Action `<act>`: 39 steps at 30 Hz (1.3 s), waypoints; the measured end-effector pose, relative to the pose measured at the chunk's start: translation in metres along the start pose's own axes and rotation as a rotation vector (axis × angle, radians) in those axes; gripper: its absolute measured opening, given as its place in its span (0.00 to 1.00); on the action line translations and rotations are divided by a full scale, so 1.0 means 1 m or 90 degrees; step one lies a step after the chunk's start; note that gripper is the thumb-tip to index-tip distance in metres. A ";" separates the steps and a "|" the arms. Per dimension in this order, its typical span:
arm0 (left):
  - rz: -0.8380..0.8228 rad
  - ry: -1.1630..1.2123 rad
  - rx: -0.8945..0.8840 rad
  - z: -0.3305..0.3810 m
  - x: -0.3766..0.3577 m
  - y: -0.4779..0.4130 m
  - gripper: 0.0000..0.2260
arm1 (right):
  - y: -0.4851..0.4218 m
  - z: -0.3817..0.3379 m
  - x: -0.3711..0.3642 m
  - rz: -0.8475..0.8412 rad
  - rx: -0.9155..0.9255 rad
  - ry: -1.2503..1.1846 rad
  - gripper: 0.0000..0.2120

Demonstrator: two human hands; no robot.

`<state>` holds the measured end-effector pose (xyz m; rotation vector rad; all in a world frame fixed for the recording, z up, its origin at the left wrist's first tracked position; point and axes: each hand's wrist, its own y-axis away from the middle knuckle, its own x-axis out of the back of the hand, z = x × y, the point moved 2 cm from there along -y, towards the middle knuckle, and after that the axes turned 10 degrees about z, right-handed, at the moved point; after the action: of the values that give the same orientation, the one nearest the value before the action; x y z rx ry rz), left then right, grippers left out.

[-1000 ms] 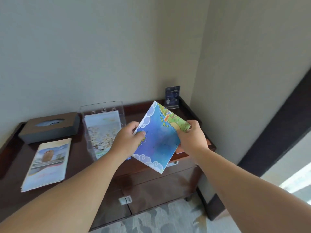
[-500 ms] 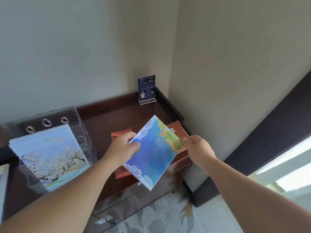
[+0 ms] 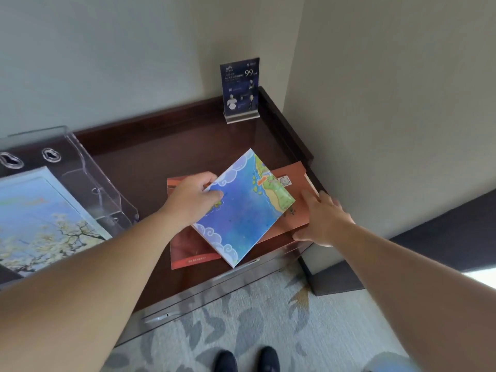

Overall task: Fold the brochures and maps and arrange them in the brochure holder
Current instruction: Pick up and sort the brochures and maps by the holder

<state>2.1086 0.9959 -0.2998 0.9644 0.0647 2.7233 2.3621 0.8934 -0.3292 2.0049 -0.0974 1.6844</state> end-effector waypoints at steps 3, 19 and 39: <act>0.019 -0.009 0.031 -0.001 0.000 -0.003 0.08 | 0.001 0.001 -0.007 0.033 0.054 0.033 0.47; 0.062 -0.011 0.028 0.013 0.005 -0.005 0.04 | 0.019 -0.004 -0.012 0.091 0.255 0.065 0.12; 0.049 0.066 -0.112 0.111 0.128 0.014 0.09 | 0.031 -0.027 0.178 0.250 0.053 -0.496 0.14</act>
<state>2.0788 1.0094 -0.1324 0.7914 -0.1935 2.7907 2.3666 0.9254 -0.1491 2.7271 -0.7375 1.0033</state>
